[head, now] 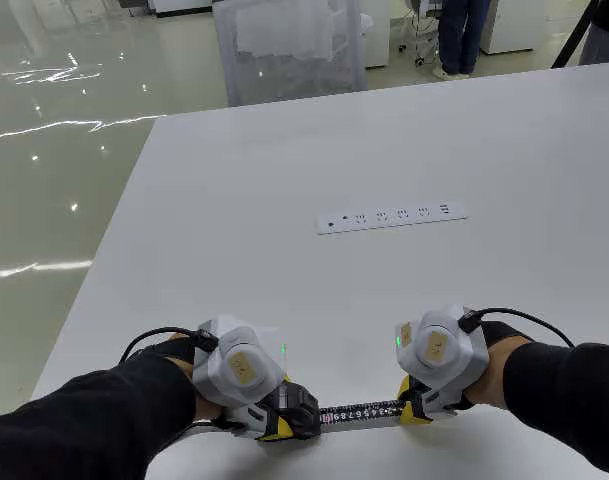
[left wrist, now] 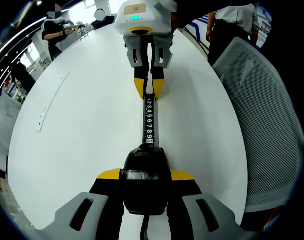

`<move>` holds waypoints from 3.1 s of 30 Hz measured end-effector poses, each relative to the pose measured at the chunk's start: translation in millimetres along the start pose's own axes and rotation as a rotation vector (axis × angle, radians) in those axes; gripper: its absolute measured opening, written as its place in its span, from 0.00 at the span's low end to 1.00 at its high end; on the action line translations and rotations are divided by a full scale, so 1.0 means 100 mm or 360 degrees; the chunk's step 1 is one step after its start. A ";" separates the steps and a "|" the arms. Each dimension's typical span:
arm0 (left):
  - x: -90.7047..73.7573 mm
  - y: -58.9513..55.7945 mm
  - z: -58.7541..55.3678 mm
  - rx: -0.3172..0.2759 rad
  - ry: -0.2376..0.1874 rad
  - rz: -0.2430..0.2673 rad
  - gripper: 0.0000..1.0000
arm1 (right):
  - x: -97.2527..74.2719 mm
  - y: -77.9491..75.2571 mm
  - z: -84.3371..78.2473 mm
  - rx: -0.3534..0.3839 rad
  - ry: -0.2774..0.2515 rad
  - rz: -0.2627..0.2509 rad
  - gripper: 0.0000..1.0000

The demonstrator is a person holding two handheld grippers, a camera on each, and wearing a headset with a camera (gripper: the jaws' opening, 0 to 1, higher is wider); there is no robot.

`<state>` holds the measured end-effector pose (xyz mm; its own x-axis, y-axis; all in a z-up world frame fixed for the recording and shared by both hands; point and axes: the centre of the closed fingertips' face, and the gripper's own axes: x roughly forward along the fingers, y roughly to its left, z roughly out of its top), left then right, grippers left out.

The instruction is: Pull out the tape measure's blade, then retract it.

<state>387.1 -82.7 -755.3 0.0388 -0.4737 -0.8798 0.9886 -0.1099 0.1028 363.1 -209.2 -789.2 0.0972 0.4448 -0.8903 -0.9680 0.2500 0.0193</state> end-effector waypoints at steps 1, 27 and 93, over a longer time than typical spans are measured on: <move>0.00 0.00 0.00 0.0000 -0.0002 0.0000 0.27 | -0.01 0.00 -0.01 0.0008 0.0006 0.0002 0.00; 0.02 0.00 -0.01 -0.0002 0.0018 0.0007 0.27 | -0.16 -0.02 -0.31 0.0037 0.0131 -0.0025 0.00; 0.01 -0.01 -0.01 -0.0016 0.0011 0.0022 0.27 | -0.33 -0.09 -0.78 0.0052 0.0189 -0.0035 0.00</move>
<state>386.6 -82.2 -756.1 0.0536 -0.4693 -0.8814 0.9894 -0.0945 0.1104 350.2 -293.1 -795.8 0.0883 0.3345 -0.9383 -0.9578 0.2872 0.0122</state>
